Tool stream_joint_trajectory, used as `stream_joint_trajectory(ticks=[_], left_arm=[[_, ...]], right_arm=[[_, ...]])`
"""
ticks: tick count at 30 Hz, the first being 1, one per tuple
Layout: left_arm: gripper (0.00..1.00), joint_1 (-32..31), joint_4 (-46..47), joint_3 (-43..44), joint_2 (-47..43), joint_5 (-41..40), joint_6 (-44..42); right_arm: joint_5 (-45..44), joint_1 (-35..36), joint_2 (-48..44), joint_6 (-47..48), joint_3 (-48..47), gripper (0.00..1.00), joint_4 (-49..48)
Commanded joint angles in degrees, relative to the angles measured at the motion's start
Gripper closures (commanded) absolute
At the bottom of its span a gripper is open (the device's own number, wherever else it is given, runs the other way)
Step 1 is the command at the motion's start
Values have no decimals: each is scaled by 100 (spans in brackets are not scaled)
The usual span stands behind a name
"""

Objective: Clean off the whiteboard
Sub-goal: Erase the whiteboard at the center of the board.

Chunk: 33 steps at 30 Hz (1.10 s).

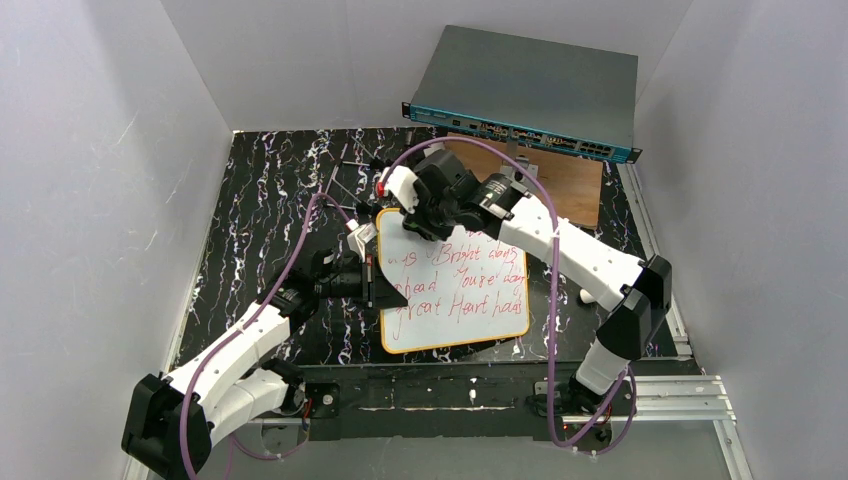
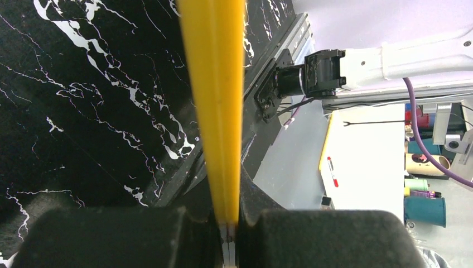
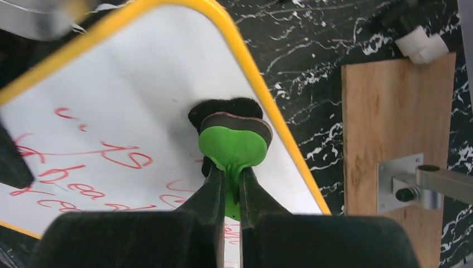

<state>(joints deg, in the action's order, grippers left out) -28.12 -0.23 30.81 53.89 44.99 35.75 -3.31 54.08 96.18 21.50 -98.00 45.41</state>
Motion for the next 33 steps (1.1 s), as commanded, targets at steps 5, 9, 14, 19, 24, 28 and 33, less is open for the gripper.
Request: stream_joint_trajectory(ticks=[5, 9, 14, 19, 24, 28, 33], left_arm=[[100, -18, 568, 111, -301, 132, -266], [100, -18, 557, 114, -298, 140, -281], [100, -18, 646, 41, -368, 110, -213], [100, -18, 659, 31, -341, 131, -219], [100, -18, 738, 29, -309, 145, -174], [100, -18, 645, 35, -374, 119, -214], [100, -18, 602, -31, -534, 71, -231]], right_arm=[[1394, -21, -455, 768, 460, 99, 443], [965, -52, -571, 663, 657, 99, 183], [-95, -314, -501, -22, 510, 99, -417], [-89, -300, -246, -194, 94, 99, -387], [892, 115, -78, 440, -214, 99, 256], [1159, 335, -225, 849, 156, 99, 504], [445, 12, -451, 558, 579, 99, 56]])
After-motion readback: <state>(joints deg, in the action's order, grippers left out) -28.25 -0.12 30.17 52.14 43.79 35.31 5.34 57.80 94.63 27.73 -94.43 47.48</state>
